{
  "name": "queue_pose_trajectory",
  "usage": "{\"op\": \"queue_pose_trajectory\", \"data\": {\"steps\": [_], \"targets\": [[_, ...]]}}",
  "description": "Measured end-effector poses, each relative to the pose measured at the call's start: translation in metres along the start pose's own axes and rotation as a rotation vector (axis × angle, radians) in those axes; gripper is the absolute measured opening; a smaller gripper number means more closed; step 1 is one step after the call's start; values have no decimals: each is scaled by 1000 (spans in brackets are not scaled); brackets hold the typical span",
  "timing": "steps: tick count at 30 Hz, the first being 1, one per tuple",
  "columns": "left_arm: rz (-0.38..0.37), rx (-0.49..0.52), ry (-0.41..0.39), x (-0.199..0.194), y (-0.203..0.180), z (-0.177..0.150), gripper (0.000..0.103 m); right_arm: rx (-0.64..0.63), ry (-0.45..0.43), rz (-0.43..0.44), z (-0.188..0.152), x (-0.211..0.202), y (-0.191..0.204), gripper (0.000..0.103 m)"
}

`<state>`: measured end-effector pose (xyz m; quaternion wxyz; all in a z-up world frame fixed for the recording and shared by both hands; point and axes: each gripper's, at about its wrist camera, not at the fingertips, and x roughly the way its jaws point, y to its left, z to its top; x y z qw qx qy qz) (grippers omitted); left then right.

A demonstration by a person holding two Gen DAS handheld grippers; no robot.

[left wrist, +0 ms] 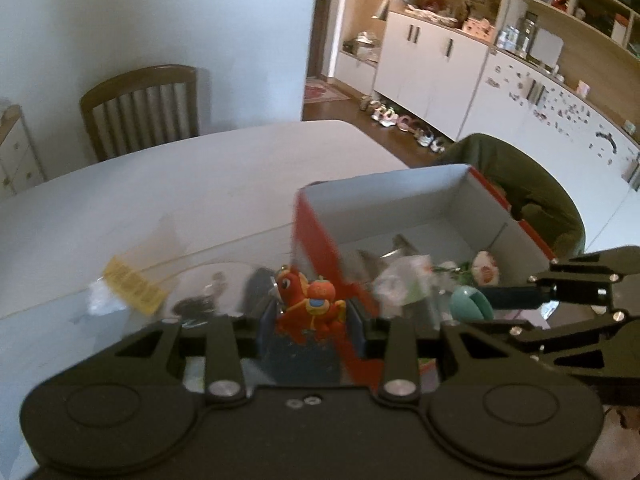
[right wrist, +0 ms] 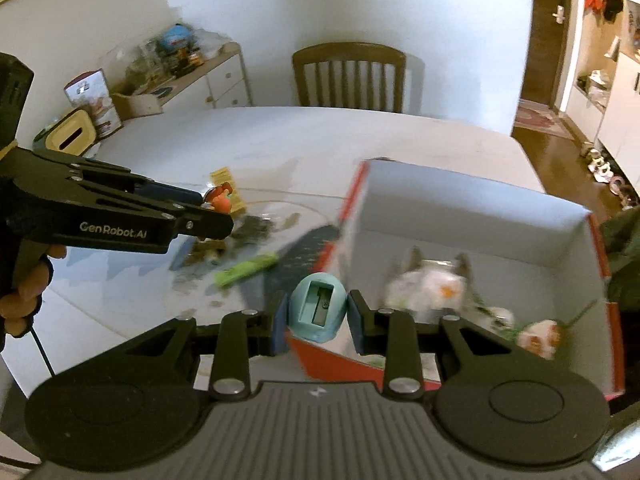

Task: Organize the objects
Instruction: 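Carry the toy horse and sharpener with both tools over into the box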

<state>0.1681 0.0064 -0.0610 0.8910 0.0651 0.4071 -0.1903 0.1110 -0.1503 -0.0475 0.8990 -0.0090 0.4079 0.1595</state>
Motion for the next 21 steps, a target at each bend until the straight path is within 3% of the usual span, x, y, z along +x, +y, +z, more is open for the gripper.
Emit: {"op": "queue_pose_trajectory", "data": {"steps": [12, 21], "targets": [[-21, 23, 68, 54, -62, 32, 37, 47, 15, -97, -14, -10, -82, 31], [-6, 67, 82, 90, -97, 58, 37, 70, 61, -107, -21, 8, -121, 31]]}}
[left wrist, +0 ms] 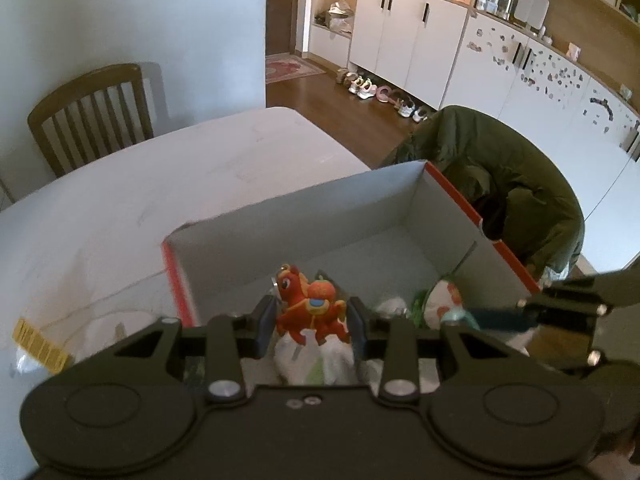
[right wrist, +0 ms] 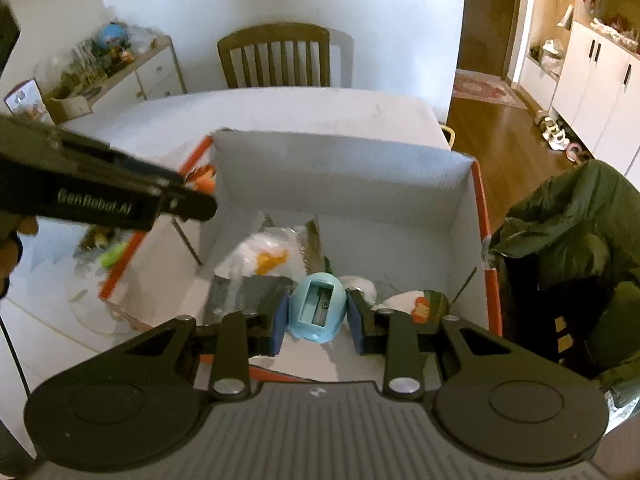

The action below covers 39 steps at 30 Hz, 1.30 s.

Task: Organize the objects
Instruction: 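Carry the toy horse and sharpener with both tools over into the box, then open both tools to release the toy horse and sharpener in the box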

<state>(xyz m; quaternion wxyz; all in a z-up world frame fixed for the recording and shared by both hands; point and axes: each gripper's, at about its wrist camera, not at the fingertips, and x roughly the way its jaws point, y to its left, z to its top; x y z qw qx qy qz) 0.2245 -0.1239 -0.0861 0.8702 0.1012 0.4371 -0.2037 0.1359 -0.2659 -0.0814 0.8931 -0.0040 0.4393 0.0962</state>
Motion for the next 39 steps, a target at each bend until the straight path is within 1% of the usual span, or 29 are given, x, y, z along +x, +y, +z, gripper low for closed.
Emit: {"op": "queue_pose_trajectory", "data": {"steps": [3, 7, 13, 19, 22, 26, 31, 36, 39], "targets": [[3, 9, 15, 15, -9, 9, 37, -4, 28, 11, -1, 11, -6, 31], [3, 30, 56, 39, -20, 16, 37, -10, 71, 26, 0, 28, -12, 31], [7, 35, 109, 68, -29, 22, 37, -26, 114, 20, 1, 50, -16, 31], [16, 56, 172, 95, -36, 22, 37, -28, 154, 32, 0, 66, -21, 31], [9, 50, 198, 105, -37, 24, 37, -30, 170, 51, -1, 70, -23, 31], [6, 33, 234, 114, -35, 24, 37, -27, 186, 60, -1, 74, -25, 31], [2, 29, 248, 117, -34, 23, 37, -20, 201, 73, -3, 76, -28, 31], [9, 16, 239, 112, -33, 23, 39, -28, 200, 86, -4, 73, -28, 31], [9, -3, 225, 110, -34, 22, 42, -22, 194, 87, -3, 70, -33, 31]]}}
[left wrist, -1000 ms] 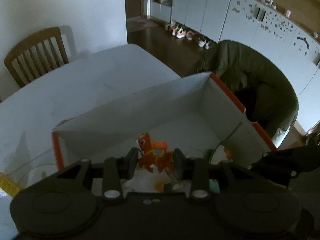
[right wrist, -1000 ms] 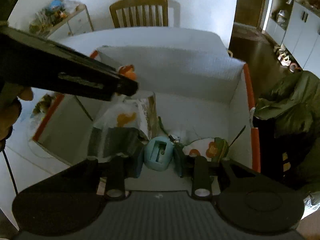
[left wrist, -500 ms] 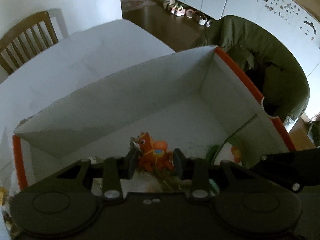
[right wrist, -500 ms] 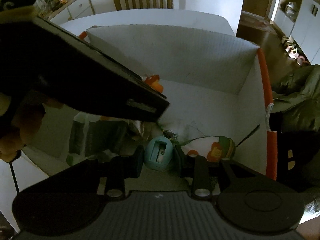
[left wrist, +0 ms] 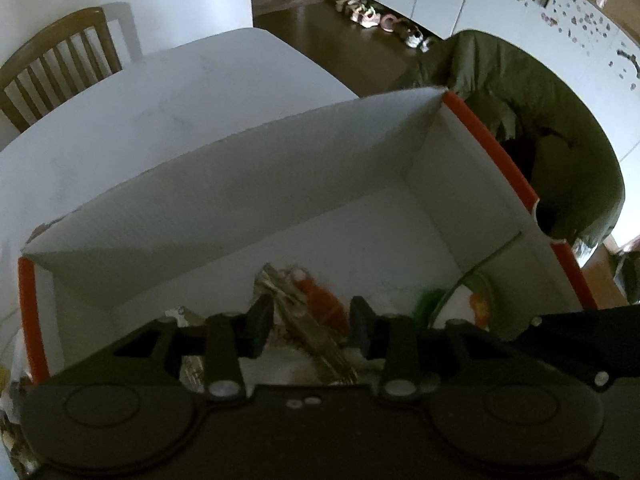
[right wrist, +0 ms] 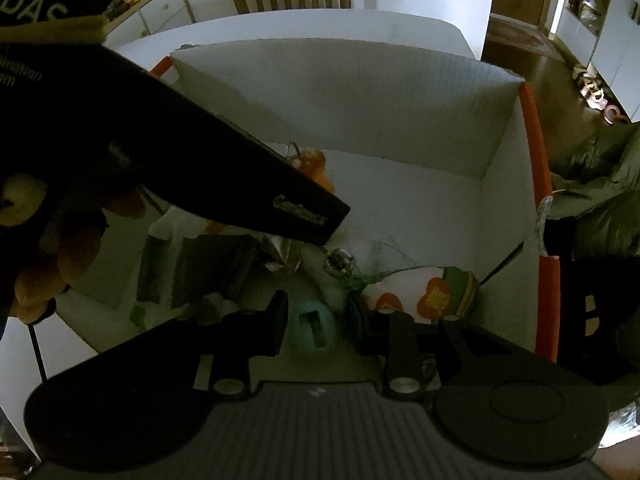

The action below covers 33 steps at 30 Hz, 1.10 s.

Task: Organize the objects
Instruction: 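Open both tools to release the toy horse and sharpener in the box, then lift both tools out of the box and move them back over the table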

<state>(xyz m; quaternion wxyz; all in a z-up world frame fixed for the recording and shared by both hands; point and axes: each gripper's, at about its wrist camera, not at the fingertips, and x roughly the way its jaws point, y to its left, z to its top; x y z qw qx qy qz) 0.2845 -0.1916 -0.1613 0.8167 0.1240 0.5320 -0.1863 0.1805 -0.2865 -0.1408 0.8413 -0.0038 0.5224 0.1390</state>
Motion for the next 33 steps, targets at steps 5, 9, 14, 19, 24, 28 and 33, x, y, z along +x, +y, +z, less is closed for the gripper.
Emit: {"op": "queue_pose_trajectory", "data": {"steps": [5, 9, 14, 19, 24, 28, 33], "targets": [[-13, -26, -45, -15, 5, -9, 55, 19, -18, 15, -3, -12, -3, 32], [-8, -28, -101, -35, 7, -16, 57, 21, -41, 22, -7, -24, -4, 39], [-21, -47, -168, -67, 12, -29, 65, 18, -87, 33, -1, -40, -4, 45], [-24, -48, -224, -90, 14, -43, 70, 17, -129, 42, 0, -57, 2, 46], [-20, -57, -281, -118, 28, -64, 74, 19, -167, 36, -3, -74, 13, 52], [-3, -51, -328, -137, 42, -80, 81, 32, -196, 27, -5, -85, 22, 53], [8, -43, -371, -161, 66, -100, 85, 67, -230, 45, -3, -96, 40, 57]]}}
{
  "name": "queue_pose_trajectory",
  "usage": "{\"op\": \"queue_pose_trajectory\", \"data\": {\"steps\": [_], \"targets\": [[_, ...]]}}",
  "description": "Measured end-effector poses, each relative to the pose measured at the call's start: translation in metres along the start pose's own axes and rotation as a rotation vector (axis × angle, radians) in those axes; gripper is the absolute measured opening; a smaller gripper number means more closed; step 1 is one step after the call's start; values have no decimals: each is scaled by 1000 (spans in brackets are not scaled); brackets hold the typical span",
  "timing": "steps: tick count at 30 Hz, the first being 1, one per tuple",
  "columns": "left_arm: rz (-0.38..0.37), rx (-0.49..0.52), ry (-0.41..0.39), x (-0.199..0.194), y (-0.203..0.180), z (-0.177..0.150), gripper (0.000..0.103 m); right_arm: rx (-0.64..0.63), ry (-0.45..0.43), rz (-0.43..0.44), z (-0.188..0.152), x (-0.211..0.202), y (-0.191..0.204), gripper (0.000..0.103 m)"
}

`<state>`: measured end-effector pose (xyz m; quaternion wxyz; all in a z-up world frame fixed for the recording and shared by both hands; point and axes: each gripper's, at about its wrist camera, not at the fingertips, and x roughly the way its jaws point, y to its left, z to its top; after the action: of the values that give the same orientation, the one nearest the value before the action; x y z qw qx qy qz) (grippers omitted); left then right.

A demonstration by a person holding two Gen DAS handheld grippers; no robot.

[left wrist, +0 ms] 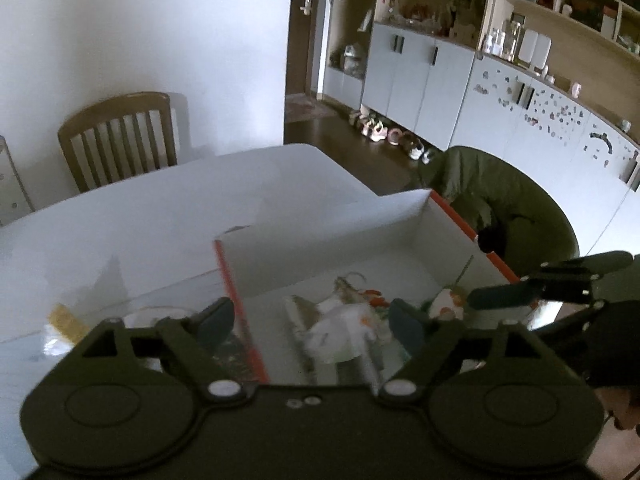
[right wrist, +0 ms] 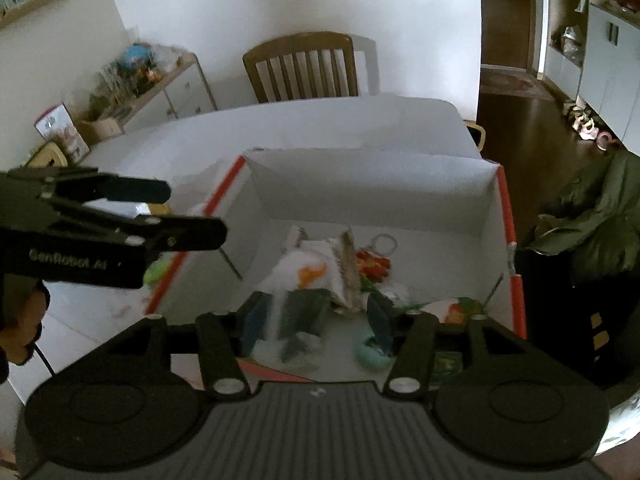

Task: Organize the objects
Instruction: 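Lift both tools out of the box and move them back over the table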

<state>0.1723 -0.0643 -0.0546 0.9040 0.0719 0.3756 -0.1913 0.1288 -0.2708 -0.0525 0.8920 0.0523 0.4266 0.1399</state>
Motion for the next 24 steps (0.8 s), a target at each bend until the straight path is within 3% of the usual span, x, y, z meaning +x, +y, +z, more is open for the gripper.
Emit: {"op": "queue_pose_trajectory", "data": {"steps": [13, 16, 24], "targets": [[40, 1, -89, -58, 73, -17, 103, -17, -101, 8, 7, -4, 81, 69], [44, -9, -96, -64, 92, -23, 103, -21, -114, 23, 8, -1, 100, 82], [23, -75, -65, -65, 148, -39, 103, 0, -113, 48, 8, 17, 146, 85]]}}
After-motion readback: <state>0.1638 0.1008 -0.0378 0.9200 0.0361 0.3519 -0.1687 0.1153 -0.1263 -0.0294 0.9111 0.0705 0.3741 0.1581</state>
